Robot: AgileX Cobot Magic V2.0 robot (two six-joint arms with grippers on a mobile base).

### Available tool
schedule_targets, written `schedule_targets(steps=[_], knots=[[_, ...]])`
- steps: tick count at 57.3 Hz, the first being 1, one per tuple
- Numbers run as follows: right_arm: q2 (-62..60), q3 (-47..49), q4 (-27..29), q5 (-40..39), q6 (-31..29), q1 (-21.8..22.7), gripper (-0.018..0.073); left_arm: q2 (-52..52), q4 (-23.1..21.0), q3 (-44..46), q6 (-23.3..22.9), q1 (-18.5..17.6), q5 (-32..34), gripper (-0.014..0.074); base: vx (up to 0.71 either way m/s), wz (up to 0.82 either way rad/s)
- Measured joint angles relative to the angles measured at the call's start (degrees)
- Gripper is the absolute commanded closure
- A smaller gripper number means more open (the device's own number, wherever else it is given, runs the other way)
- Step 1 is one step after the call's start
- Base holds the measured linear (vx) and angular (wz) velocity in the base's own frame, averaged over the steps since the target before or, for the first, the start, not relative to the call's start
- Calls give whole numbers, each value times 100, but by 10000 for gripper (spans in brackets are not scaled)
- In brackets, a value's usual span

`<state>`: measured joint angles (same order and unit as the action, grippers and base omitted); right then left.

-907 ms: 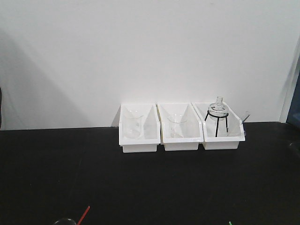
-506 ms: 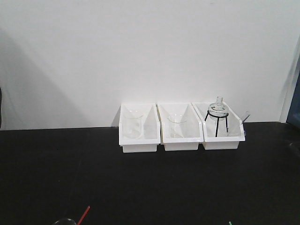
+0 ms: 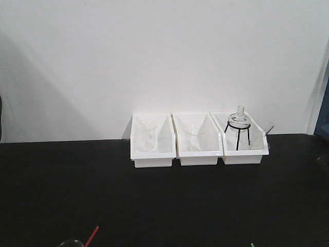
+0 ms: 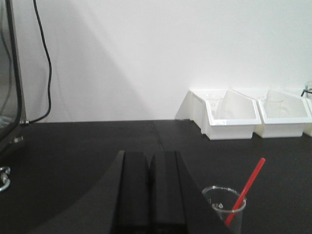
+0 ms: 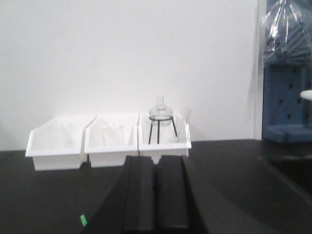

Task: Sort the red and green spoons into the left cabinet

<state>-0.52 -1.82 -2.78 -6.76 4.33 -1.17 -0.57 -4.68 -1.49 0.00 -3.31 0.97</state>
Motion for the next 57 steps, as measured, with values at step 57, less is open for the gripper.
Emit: schedule_targets(steps=[57], knots=[[2833, 3871, -14, 2106, -516, 0, 562, 3243, 170, 3670, 370, 0, -839, 600, 0, 0]])
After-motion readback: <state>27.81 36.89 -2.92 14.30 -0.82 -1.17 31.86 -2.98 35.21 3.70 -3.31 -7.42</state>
